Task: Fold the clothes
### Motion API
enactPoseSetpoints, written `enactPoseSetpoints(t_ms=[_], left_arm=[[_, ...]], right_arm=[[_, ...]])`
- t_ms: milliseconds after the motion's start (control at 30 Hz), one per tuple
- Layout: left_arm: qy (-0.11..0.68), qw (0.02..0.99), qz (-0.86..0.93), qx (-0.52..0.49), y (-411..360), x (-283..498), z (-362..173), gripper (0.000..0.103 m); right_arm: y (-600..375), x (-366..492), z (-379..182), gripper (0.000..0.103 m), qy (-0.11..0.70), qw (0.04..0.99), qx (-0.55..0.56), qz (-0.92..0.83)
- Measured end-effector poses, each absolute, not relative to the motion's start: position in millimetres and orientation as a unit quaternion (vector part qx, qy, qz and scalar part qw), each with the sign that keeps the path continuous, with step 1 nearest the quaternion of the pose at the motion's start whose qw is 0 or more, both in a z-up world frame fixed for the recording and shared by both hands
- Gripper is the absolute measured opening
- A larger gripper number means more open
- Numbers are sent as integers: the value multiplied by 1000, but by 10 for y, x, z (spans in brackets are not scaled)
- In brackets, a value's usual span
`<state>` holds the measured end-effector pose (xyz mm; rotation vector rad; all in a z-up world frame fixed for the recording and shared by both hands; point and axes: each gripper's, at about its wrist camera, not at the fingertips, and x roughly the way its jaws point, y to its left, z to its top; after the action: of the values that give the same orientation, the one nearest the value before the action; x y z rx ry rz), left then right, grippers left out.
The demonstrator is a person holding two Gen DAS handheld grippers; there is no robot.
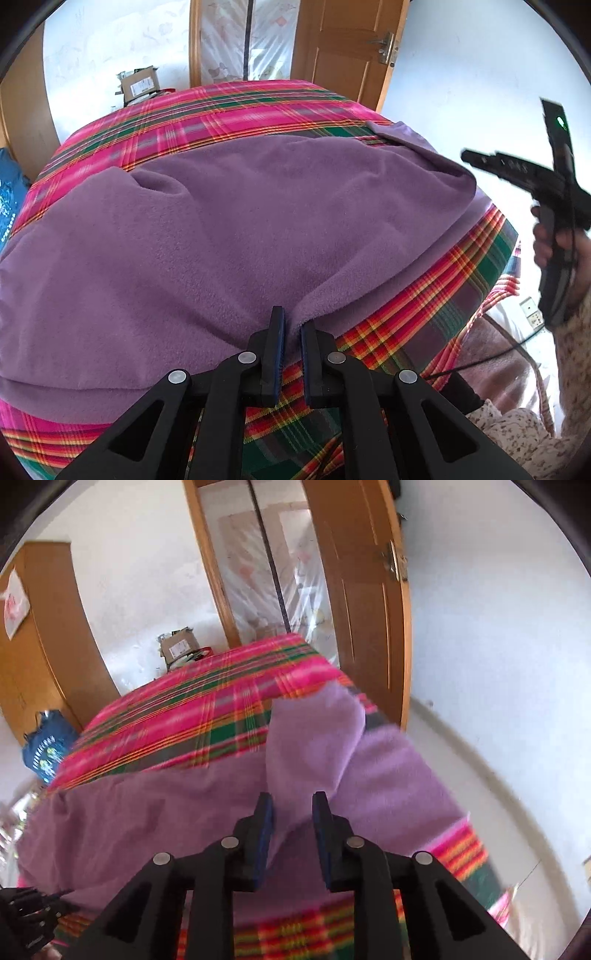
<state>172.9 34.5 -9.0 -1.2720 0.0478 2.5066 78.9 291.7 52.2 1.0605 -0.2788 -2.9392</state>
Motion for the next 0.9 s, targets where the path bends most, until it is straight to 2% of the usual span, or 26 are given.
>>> enactPoseSetpoints(t_ms=[67, 100, 167, 500, 733, 833, 900], left_arm=[[11, 165, 879, -447, 338, 1718, -91, 8], [10, 167, 878, -448, 337, 1709, -91, 8], [8, 167, 878, -448, 341, 1698, -91, 8], [4, 169, 876, -451, 334, 1667, -84, 8], [-1, 171, 876, -452, 321, 1653, -83, 8], [-3, 172, 875, -452, 316, 1647, -87, 8], [-3, 172, 875, -452, 316, 1644, -87, 8]], right_arm=[[2908, 680, 577, 23, -81, -3, 334, -939], [2897, 608, 580, 28, -79, 2, 337, -938], [2854, 426, 546, 32, -71, 18, 357, -931], [2683, -298, 445, 33, -17, 62, 414, -908], [2475, -677, 267, 33, 54, 27, 461, -885], [2457, -710, 206, 33, 50, 33, 473, -879], [2471, -726, 178, 26, 45, 21, 477, -877]])
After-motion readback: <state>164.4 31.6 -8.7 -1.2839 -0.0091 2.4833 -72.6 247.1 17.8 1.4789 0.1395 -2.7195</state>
